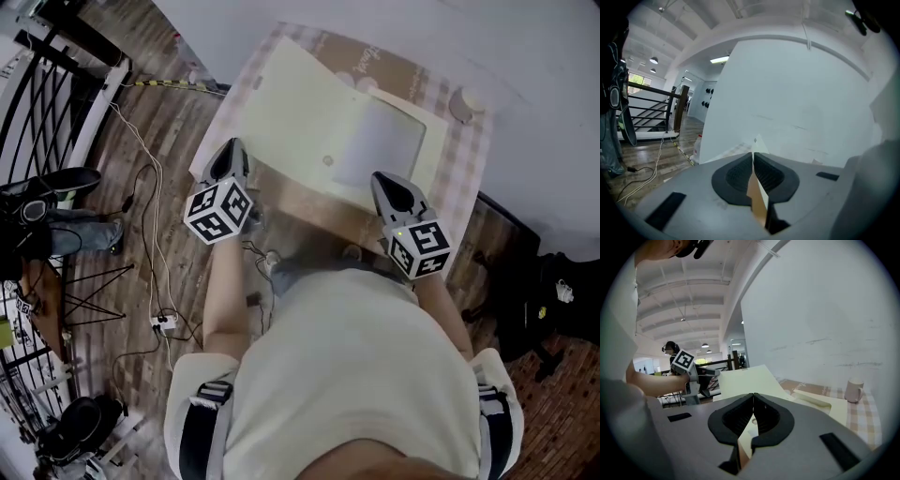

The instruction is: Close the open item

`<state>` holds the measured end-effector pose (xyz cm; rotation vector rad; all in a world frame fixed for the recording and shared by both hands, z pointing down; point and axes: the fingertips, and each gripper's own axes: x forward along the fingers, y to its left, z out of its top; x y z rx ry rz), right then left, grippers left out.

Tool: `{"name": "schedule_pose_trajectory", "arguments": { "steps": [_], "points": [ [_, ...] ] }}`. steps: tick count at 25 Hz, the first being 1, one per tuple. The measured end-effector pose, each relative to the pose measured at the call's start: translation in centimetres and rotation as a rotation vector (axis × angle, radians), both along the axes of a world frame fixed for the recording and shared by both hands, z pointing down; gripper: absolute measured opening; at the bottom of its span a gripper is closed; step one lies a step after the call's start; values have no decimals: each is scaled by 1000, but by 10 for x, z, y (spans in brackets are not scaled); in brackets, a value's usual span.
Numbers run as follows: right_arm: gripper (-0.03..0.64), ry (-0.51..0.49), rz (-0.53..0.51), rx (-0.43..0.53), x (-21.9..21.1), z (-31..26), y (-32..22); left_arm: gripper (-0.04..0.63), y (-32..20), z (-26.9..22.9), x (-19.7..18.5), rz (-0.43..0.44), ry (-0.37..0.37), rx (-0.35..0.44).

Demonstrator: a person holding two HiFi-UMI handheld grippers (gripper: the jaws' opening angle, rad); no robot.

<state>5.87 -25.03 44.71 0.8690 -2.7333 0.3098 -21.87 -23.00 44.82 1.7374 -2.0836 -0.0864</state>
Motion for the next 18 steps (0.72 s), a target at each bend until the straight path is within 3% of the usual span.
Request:
{"name": "schedule_pose_trajectory", "arguments": {
  "steps": [13,18],
  "points": [
    [0,-25,8,26,53,-8,-8,9,4,-57,97,117,-73,77],
    [0,-29,46,47,75,-15,-14,9,6,-62,136,195,-60,92]
  ]
}}
